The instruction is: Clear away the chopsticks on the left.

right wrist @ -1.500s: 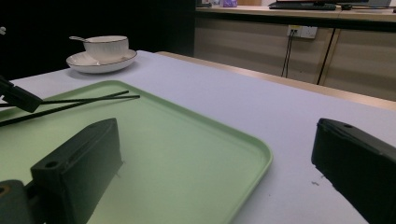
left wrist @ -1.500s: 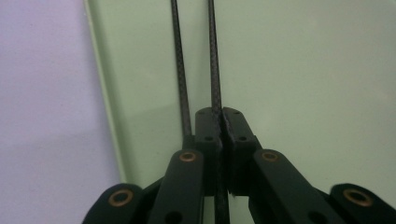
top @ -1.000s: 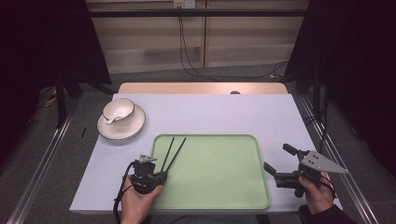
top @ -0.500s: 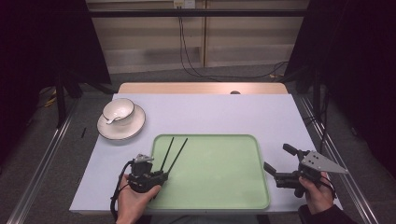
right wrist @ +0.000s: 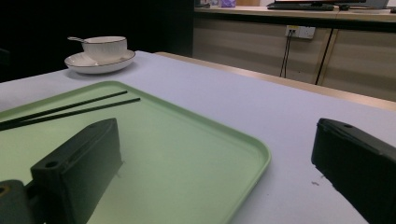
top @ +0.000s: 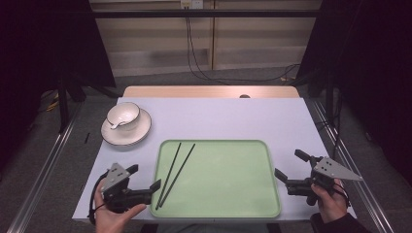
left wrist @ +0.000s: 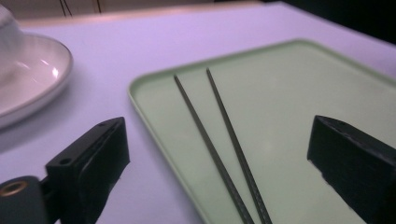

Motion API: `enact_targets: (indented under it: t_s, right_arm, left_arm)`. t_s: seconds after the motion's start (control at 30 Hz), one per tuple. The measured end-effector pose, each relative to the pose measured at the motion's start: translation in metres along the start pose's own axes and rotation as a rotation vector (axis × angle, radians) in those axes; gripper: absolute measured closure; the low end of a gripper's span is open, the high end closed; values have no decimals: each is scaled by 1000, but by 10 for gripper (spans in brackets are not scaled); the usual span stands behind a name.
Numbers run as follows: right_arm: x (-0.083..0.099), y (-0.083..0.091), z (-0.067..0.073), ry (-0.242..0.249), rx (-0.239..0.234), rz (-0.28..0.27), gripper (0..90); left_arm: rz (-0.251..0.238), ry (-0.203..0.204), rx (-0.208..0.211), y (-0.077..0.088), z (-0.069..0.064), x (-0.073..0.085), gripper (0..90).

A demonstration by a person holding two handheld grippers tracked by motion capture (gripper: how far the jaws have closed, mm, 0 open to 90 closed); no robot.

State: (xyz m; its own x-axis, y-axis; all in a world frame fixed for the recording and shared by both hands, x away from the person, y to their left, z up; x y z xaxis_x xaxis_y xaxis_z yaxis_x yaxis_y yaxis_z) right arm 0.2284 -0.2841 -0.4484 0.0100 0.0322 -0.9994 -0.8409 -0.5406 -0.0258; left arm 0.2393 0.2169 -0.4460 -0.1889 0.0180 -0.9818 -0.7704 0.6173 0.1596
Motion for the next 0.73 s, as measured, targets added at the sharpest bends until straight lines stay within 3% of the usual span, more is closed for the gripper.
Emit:
enact_targets:
  t_s: [0.07,0.1,0.17,0.27,0.33,0.4,0.47,0.53,0.63,0.73]
  right_arm:
    - [0,0,0,-1,1,3,11]
    - [0,0,0,1,1,2,11]
    - [0,0,0,-7,8,0,11]
    - [0,0,0,-6,8,3,11]
    - [0,1,0,-10,14,3,11]
    - [0,1,0,-9,17,1,11]
    - [0,1,0,-1,2,3,11]
    - [0,1,0,-4,1,-2,10]
    - [0,2,1,-1,8,1,10]
    - [0,2,0,-2,4,5,9]
  left_arm:
    - [-23,-35,-4,10,4,-1,20]
    - [-26,-26,4,14,5,0,20]
    - [-34,19,-14,21,9,1,19]
    - [-69,51,-56,33,17,2,19]
    - [-117,54,-88,42,22,3,18]
    - [-156,67,-80,50,23,3,19]
    - [-173,42,-112,55,22,2,19]
    - [-182,28,-117,59,21,5,16]
    - [-180,79,-117,58,26,10,14]
    - [-198,71,-133,60,29,8,14]
Point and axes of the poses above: each handheld gripper's, and its own axes: y roughly backward along the jaws, x roughly out of its underside, z roughly to its left, the point moved 3 cm from there along -y, roughly forward along the jaws, and after that the axes turned 14 degrees about -z, right-handed, at the moved point
